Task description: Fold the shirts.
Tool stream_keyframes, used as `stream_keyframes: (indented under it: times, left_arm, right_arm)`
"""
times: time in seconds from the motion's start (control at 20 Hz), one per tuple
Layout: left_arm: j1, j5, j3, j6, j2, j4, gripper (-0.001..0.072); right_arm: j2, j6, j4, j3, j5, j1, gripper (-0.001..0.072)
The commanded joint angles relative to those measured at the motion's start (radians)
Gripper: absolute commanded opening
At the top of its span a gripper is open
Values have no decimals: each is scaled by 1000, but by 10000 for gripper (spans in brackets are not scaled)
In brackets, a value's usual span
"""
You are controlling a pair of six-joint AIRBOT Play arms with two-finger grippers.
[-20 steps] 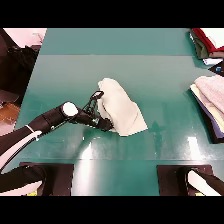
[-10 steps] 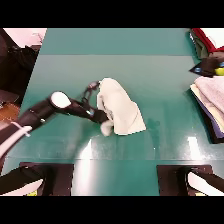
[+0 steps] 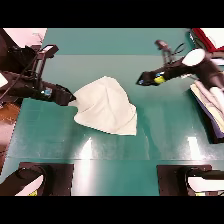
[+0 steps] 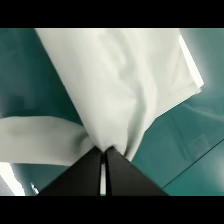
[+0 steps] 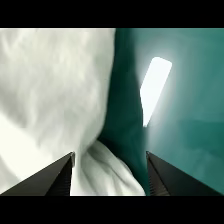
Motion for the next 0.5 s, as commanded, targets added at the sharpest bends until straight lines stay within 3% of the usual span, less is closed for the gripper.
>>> stream_keyframes:
  times: [0.0,0.3,0.45]
  left_arm:
    - [18,-87,22,-22,22,52,27]
    - [18,-86,22,-55,21,52,27]
    - [18,-86,22,-55,21,52,27]
  right_arm:
    - [-153,-69,229,1,-131,44,532]
    - [-313,-167,512,2,-137,58,531]
    - [-321,-194,544,3,-168,94,531]
